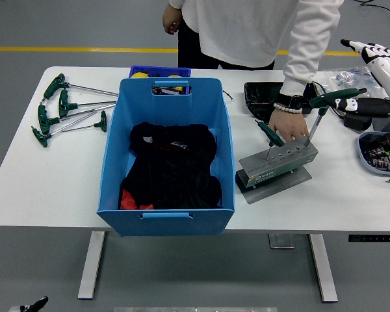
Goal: Lift tool from toolbox,place it in box,lift tool from toolbox,place it in box
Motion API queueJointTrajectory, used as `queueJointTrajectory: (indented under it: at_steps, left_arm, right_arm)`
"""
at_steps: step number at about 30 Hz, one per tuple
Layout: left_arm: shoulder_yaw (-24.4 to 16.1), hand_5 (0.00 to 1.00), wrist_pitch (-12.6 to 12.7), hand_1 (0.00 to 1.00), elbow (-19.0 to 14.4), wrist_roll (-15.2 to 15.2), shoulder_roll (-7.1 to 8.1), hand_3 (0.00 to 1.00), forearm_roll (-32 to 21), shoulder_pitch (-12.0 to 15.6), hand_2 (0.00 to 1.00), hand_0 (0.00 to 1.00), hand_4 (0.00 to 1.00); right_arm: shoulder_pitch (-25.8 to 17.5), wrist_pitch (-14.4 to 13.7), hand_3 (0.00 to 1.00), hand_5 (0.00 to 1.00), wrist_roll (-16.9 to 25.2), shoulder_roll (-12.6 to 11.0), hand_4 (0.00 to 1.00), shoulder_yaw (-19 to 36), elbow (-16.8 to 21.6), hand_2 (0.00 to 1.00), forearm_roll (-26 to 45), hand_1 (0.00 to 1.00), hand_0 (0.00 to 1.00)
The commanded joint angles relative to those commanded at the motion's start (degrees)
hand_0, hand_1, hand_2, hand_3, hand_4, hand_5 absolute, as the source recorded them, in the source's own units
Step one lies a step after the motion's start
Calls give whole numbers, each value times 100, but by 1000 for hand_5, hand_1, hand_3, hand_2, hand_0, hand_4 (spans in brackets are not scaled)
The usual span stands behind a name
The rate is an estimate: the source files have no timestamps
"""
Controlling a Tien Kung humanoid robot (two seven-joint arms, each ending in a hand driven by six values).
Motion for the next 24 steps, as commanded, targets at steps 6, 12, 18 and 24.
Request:
queueJointTrajectory:
  at_steps: [6, 12, 18, 24]
  left_arm:
    - [16, 516, 0, 715, 0, 4, -2, 632, -18, -14, 744, 713, 634]
    - [26, 516, 3, 715, 0, 10, -9, 632, -23, -23, 744, 713, 634]
    - [41, 514, 8, 715, 0, 10, -9, 633, -58, -45, 744, 714, 633]
    - [80, 513, 15, 716, 0, 10, -13, 633, -112, -58, 745, 714, 633]
  right_arm:
    - [719, -58, 955, 546, 118, -267, 998, -1029, -551, 948, -70, 964, 998]
    - [1307, -72, 955, 546, 201, -240, 998, -1834, -1199, 948, 15, 964, 998]
    - [1881, -145, 921, 535, 318, -210, 998, -2620, -1824, 903, 12, 907, 998]
    - [2264, -229, 882, 517, 376, -133, 998, -3188, -2234, 825, -76, 857, 984]
